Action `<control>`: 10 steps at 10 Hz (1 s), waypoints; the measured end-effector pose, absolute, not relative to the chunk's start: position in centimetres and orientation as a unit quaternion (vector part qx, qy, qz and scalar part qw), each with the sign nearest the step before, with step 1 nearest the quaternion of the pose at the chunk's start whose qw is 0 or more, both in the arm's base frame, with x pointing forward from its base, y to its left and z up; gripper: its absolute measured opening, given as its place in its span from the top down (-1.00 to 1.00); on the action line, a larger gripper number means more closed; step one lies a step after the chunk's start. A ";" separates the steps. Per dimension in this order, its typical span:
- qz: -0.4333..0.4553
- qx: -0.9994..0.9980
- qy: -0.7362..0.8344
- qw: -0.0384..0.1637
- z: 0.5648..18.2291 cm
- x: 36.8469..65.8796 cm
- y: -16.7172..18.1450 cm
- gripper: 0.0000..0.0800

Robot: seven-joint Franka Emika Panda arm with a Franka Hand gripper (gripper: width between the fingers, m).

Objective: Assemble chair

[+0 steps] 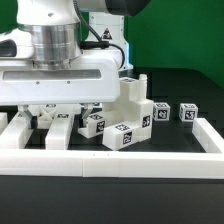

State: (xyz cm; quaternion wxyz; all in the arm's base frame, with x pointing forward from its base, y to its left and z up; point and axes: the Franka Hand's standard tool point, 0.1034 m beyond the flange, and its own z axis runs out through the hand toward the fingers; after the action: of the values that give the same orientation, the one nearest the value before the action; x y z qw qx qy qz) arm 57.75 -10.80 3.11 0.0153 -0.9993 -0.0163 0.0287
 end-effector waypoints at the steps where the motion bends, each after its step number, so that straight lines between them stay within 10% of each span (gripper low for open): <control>1: 0.029 -0.999 -0.016 0.015 3.1 57.7 -10.8 -0.62; 10: 0.037 -0.999 -0.015 0.008 0.5 57.3 -10.5 -0.62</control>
Offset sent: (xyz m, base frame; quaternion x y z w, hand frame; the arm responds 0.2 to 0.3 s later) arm -0.0038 0.0073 -0.0190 0.0020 0.0032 -0.0213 0.9998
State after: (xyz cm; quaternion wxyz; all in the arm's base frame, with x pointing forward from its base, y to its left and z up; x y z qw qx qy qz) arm 57.32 -10.49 0.50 0.0079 -0.9992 -0.0154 0.0367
